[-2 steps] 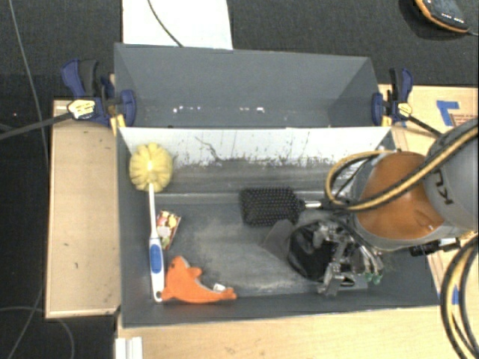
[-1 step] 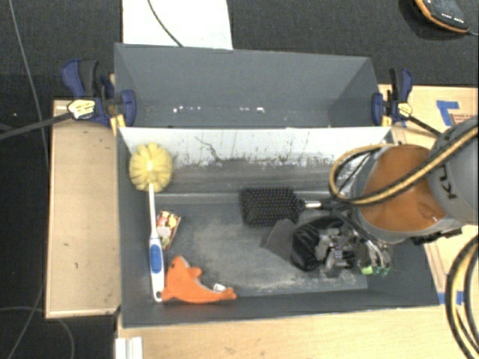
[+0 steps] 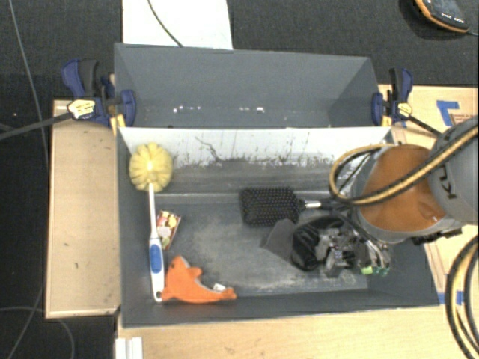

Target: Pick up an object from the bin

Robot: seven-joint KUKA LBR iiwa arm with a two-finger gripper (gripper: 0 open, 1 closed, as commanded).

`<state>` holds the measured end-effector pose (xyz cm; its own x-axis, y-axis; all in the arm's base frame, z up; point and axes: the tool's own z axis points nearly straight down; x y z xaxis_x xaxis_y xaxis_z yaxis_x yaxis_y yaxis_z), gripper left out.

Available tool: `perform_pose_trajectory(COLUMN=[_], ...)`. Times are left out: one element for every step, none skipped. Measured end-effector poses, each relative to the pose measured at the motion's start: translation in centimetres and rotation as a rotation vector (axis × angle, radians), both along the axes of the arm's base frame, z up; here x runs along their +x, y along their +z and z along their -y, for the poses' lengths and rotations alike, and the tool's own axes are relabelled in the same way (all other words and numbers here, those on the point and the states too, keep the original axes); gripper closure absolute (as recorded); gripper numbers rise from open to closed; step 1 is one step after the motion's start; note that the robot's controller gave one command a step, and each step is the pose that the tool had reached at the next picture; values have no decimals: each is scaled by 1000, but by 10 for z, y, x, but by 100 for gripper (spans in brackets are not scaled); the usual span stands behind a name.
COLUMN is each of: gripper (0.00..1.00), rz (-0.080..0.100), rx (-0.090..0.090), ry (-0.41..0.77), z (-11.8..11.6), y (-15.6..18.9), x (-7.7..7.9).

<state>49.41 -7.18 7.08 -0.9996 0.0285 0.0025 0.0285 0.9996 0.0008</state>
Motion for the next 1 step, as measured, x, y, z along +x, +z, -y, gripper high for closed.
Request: perform_pose_trajectory(gripper=[100], rz=[2], rx=[0], ry=[0], z=[0], y=[3], x=[0])
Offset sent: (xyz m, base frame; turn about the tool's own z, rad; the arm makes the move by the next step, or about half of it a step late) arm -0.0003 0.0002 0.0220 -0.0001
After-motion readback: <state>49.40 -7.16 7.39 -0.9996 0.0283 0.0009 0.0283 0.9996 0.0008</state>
